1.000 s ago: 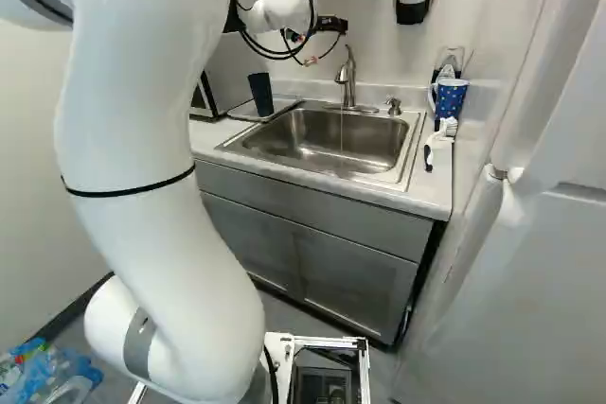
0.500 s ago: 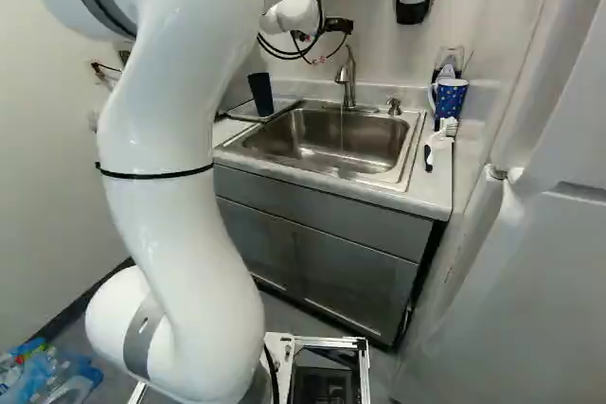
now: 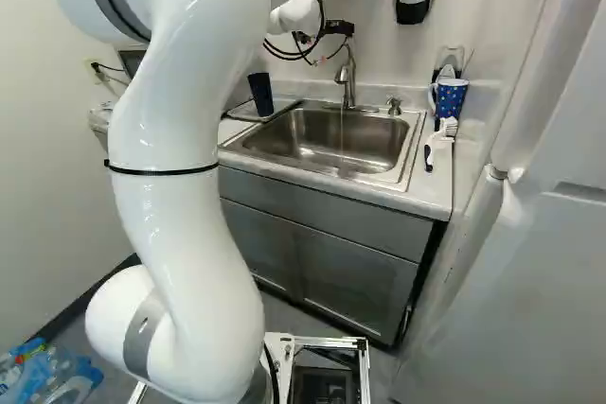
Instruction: Rinse the cup and place it in the tray
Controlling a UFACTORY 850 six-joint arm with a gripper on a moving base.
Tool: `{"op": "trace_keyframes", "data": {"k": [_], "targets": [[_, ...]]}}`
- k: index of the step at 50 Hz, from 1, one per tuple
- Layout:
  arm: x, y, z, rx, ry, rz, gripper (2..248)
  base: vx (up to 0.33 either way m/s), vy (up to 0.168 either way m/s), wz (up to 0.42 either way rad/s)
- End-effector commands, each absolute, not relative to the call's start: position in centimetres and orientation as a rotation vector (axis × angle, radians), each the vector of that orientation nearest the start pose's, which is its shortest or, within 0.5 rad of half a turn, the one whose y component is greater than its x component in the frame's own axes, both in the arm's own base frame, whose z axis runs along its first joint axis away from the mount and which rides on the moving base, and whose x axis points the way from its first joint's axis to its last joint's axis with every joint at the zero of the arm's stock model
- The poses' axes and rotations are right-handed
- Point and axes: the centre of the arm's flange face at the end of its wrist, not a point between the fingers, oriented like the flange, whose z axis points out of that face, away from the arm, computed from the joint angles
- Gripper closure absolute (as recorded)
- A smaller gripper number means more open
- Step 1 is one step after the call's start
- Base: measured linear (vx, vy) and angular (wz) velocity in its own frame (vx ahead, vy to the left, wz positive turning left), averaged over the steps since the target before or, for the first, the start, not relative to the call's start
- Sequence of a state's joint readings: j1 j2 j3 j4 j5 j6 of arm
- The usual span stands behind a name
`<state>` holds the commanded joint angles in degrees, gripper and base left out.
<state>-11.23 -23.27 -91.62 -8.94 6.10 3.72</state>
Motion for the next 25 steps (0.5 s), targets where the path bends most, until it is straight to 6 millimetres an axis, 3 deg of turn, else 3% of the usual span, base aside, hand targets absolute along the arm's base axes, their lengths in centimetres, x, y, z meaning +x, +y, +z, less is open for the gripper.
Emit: {"op": "trace_keyframes", "data": {"k": [25], "targets": [[67.40,-13.02,67.47,-2.704,0.131,-1.885,3,0.000,0.000,0.000]]}}
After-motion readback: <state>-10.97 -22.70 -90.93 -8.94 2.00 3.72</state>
